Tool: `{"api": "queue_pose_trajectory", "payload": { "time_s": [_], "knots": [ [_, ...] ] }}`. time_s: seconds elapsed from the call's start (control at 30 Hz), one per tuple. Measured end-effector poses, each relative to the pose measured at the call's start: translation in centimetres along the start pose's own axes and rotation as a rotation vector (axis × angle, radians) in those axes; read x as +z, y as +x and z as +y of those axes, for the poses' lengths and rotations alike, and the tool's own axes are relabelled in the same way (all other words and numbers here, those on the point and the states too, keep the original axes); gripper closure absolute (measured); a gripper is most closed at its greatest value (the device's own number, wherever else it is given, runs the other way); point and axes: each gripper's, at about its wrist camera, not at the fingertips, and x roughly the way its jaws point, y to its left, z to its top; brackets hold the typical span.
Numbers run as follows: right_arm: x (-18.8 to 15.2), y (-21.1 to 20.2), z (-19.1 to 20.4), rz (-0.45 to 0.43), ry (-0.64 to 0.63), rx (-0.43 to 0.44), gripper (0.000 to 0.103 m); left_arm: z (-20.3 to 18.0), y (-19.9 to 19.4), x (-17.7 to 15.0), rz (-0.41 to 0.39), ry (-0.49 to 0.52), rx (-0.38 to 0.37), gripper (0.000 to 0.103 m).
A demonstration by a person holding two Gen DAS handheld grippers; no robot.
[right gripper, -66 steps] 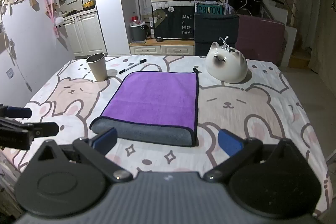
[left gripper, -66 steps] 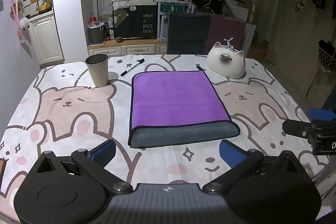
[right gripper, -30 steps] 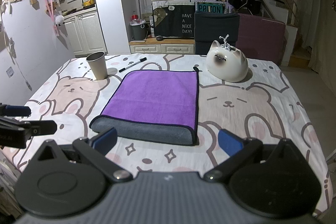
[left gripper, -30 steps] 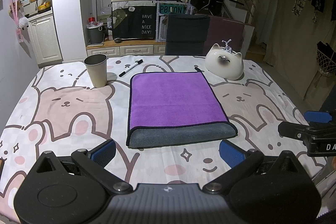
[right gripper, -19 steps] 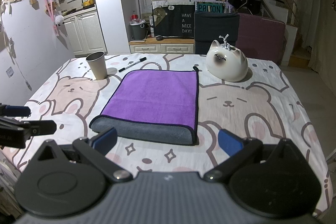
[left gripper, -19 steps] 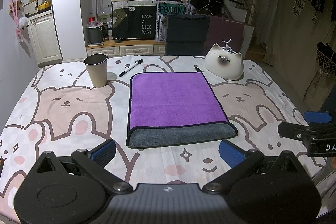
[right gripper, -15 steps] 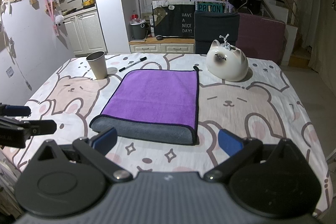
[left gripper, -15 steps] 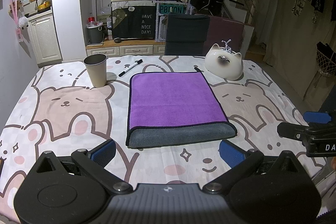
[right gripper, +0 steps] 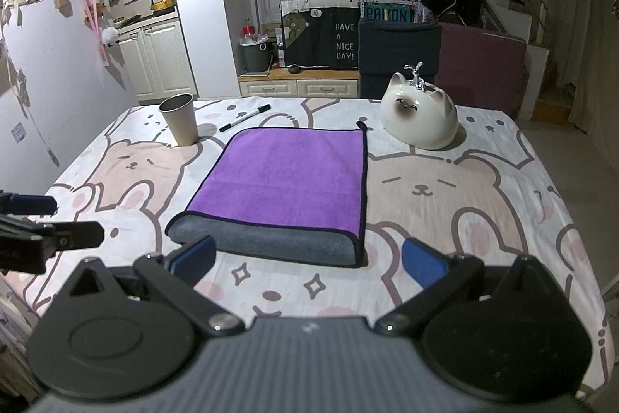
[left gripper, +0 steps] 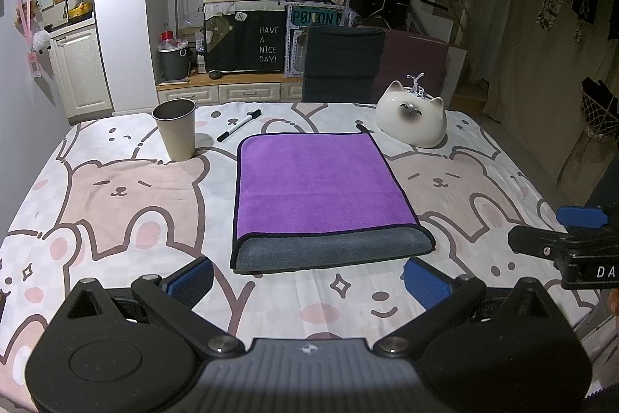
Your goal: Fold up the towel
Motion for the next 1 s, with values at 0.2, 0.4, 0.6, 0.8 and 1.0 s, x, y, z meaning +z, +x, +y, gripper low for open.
{"api": "queue_pose_trajectory", "payload": {
  "time_s": [0.2, 0.4, 0.6, 0.8, 1.0],
  "knots": [
    [0.0, 0.0, 0.0, 0.000, 0.000, 0.000, 0.000, 0.0, 0.0, 0.0, 0.000, -0.001, -0.001, 0.000],
    [0.0, 0.0, 0.0, 0.001, 0.000, 0.000, 0.000, 0.0, 0.0, 0.0, 0.000, -0.002, -0.001, 0.000],
    [0.0, 0.2, -0.1, 0.005, 0.004, 0.000, 0.000, -0.9, -0.1, 0.3, 0.005, -0.004, 0.002, 0.000],
    [-0.2, 0.5, 0.0, 0.006, 0.004, 0.001, 0.000, -1.3, 0.0, 0.7, 0.006, -0.002, 0.000, 0.000],
    [0.0, 0.5, 0.0, 0.006, 0.007, 0.003, 0.000, -1.8, 0.2, 0.2, 0.006, -0.006, -0.007, 0.000]
  ]
}}
